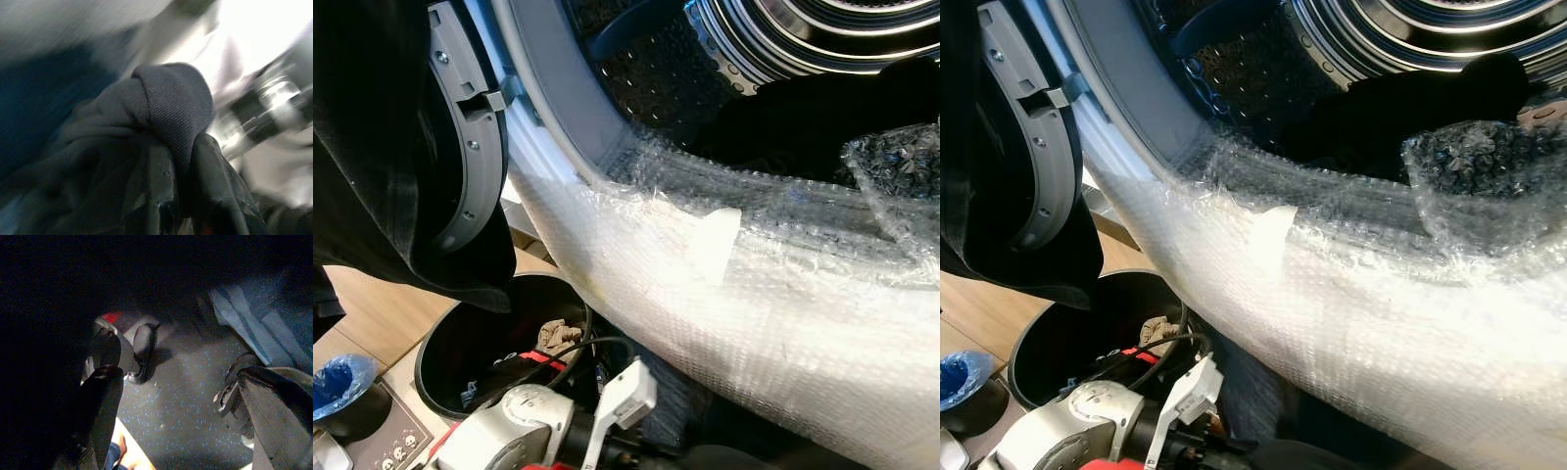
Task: Clothes washing
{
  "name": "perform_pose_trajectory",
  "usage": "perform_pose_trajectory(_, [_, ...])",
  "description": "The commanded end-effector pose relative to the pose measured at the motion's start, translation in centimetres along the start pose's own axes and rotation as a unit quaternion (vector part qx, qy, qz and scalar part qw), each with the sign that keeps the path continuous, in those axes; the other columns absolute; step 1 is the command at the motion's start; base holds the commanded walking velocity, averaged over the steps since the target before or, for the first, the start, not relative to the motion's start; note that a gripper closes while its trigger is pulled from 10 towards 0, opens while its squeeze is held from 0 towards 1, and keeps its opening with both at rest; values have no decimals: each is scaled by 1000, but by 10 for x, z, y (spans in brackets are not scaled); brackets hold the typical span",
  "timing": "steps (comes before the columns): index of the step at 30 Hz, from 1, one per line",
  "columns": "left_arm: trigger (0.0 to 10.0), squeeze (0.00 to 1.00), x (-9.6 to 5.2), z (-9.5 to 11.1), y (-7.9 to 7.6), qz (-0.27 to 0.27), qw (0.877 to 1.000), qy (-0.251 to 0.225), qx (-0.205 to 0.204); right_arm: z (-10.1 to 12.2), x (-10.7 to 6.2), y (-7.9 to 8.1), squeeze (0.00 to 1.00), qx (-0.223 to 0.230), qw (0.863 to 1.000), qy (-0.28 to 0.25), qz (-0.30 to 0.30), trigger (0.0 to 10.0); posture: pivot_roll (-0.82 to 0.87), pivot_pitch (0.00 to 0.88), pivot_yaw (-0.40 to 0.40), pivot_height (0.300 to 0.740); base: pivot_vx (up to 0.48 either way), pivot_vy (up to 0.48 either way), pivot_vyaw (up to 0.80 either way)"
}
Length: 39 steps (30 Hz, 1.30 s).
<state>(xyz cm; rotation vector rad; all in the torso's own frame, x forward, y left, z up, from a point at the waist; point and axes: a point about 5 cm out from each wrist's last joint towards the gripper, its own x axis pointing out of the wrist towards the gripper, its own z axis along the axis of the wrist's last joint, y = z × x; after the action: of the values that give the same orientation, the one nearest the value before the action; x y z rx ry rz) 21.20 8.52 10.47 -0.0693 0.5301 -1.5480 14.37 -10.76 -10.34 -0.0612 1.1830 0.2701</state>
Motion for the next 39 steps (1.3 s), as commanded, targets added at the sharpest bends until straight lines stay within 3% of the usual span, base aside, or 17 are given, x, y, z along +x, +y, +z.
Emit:
perform_pose_trajectory(1, [0, 0, -13, -2, 7, 42, 999, 4, 4, -4, 2, 30, 0, 7, 999, 8, 35, 10000, -39, 35, 158, 740, 0, 0, 0])
perform_pose_trajectory(3, [0, 0, -18, -5, 9, 55, 998, 6, 0, -3, 2, 30, 0, 5, 999, 4, 36, 10000, -39, 32, 155, 740, 0, 0, 0])
perform_pose_trajectory(5, [0, 0, -34, -18, 16, 104, 994, 37, -3, -1, 2, 29, 0, -4, 999, -8, 32, 10000, -44, 23, 148, 740, 0, 0, 0])
perform_pose_trajectory(8, [0, 0, -41, -24, 20, 128, 991, 47, -6, 0, 2, 28, 0, -8, 999, -15, 31, 10000, -46, 19, 145, 740, 0, 0, 0])
perform_pose_trajectory(9, [0, 0, -46, -29, 24, 146, 988, 59, -5, 5, -1, -5, 0, -14, 999, -33, 19, 10000, -48, 14, 141, 740, 0, 0, 0])
perform_pose_trajectory(11, [0, 0, -54, -36, 29, 176, 982, 72, -5, 16, -10, -52, 0, -21, 998, -66, 3, 10000, -52, 9, 137, 740, 0, 0, 0])
perform_pose_trajectory(13, [0, 0, -66, -35, 39, 234, 971, 49, -12, 34, -17, -72, 0, -20, 994, -109, 5, 10000, -57, 2, 133, 740, 0, 0, 0])
perform_pose_trajectory(17, [0, 0, -77, -36, 43, 269, 962, 33, -22, 46, -20, -76, 0, -17, 991, -135, 15, 10000, -53, 0, 129, 740, 0, 0, 0])
perform_pose_trajectory(24, [0, 0, -86, -54, 29, 245, 966, 67, -38, 65, -29, -84, 0, -36, 981, -181, 60, 10000, -44, 0, 119, 740, 0, 0, 0])
perform_pose_trajectory(27, [0, 0, -86, -54, 30, 246, 966, 62, -38, 64, -31, -85, 0, -56, 979, -172, 93, 10000, -42, 0, 115, 740, 0, 0, 0])
perform_pose_trajectory(29, [0, 0, -86, -53, 31, 247, 966, 58, -37, 53, -32, -83, 0, -102, 975, -138, 142, 10000, -47, 0, 116, 740, 0, 0, 0])
perform_pose_trajectory(30, [0, 0, -85, -53, 32, 246, 967, 58, -36, 43, -33, -78, 0, -137, 967, -113, 183, 10000, -48, 0, 116, 740, 0, 0, 0])
perform_pose_trajectory(32, [0, 0, -85, -53, 32, 245, 967, 58, -36, 42, -33, -77, 0, -143, 965, -108, 192, 10000, -48, 0, 116, 740, 0, 0, 0])
perform_pose_trajectory(34, [0, 0, -82, -51, 32, 237, 969, 56, -35, 38, -37, -70, 0, -155, 947, -110, 258, 10000, -52, 15, 112, 740, 0, 0, 0])
perform_pose_trajectory(35, [0, 0, -79, -50, 33, 227, 972, 57, -33, 39, -42, -65, 0, -160, 929, -120, 312, 10000, -54, 19, 113, 740, 0, 0, 0])
perform_pose_trajectory(38, [0, 0, -78, -49, 33, 224, 972, 57, -32, 42, -47, -65, 0, -163, 919, -128, 337, 10000, -55, 23, 112, 740, 0, 0, 0])
perform_pose_trajectory(39, [0, 0, -75, -48, 33, 215, 974, 56, -30, 46, -53, -66, 55, -166, 909, -140, 357, 10000, -55, 30, 110, 740, 0, 0, 0])
